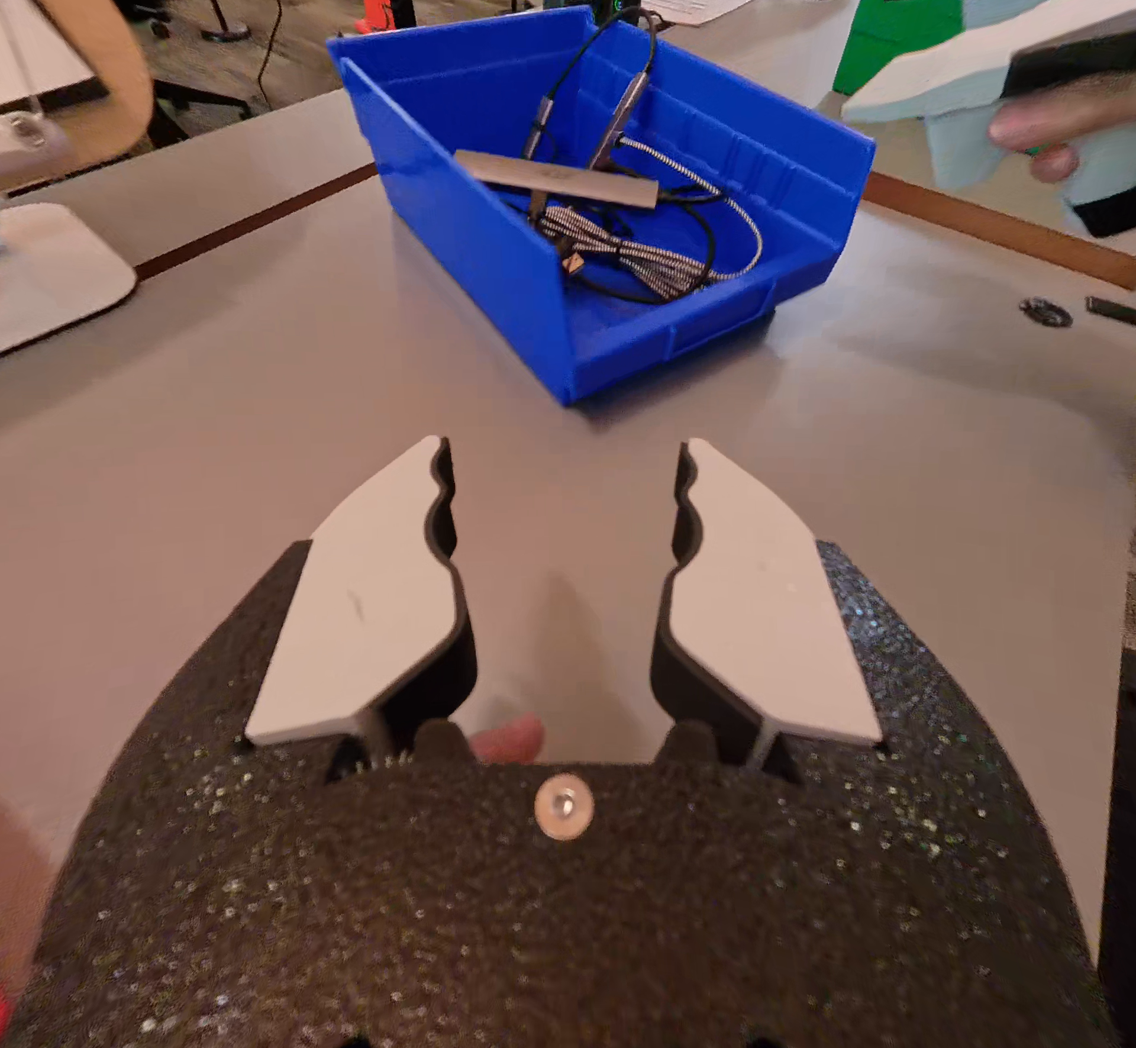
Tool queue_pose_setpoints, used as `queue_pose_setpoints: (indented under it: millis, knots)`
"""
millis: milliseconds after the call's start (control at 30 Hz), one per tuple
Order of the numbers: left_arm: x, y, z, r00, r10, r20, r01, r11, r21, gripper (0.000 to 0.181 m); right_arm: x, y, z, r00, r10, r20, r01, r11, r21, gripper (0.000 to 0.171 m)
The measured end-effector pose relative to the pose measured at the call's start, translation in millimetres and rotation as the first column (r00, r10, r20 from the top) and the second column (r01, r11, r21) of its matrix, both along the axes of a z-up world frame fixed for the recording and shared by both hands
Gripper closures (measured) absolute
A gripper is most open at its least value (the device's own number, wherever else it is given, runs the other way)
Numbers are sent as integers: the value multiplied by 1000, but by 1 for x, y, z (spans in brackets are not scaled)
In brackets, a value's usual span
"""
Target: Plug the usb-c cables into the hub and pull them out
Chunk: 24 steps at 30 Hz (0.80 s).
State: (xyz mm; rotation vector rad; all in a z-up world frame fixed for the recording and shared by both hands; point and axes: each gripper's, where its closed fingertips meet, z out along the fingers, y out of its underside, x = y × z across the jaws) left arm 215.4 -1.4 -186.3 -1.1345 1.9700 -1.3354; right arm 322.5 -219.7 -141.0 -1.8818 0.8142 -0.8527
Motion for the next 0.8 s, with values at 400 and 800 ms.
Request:
queue_pose_setpoints:
  millis: [400, 800]
  knots:
    - [155, -53, 5, 947, 178, -268, -120, 968, 221, 103, 15, -37, -10, 989, -139, -51, 140, 990, -1, 71]
    - [161, -25, -50, 929, 191, -318, -73, 934, 350, 168, 7, -20, 10, 998, -66, -2, 66, 997, 43, 75]
